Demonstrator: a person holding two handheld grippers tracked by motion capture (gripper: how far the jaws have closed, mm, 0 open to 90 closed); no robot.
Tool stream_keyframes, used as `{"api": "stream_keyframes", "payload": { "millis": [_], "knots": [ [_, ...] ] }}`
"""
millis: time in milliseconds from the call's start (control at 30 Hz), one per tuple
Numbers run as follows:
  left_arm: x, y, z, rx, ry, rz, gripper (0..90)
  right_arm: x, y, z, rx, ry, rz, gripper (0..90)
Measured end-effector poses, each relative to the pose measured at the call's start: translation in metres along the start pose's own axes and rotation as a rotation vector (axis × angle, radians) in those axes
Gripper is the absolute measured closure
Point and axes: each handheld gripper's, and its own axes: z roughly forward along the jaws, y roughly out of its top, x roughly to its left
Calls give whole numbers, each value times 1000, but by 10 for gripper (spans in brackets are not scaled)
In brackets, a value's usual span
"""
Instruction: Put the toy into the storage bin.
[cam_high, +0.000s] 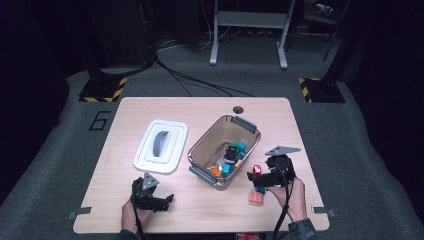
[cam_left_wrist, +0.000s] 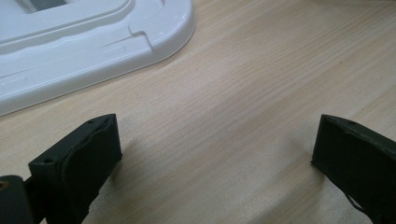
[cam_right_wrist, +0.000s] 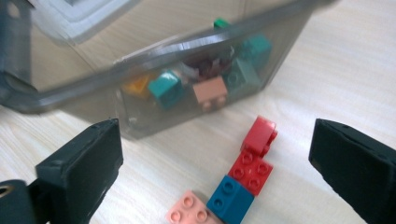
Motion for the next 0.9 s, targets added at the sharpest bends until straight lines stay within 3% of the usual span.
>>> {"api": "stream_keyframes", "payload": {
  "millis": [167,433,567,633,733,800,900],
  "knots": [
    [0,0,0,0,1,-1,10,-2,-18,10,26,-29,43,13],
    [0,0,0,1,4,-1,9,-20,-35,33,48,-78,121,72],
    [0,0,0,1,5,0,10,-29,-33,44,36,-91,153,154],
    [0,0,0,1,5,0,10,-31,-29,49,37,-93,151,241],
    [0,0,0,1,5,0,10,-33,-25,56,54,-93,164,294],
    [0,0,0,0,5,-1,10,-35,-20,67,74,-95,184,387],
    [0,0,0,1,5,0,10,-36,-18,72,81,-100,197,455]
  ]
}}
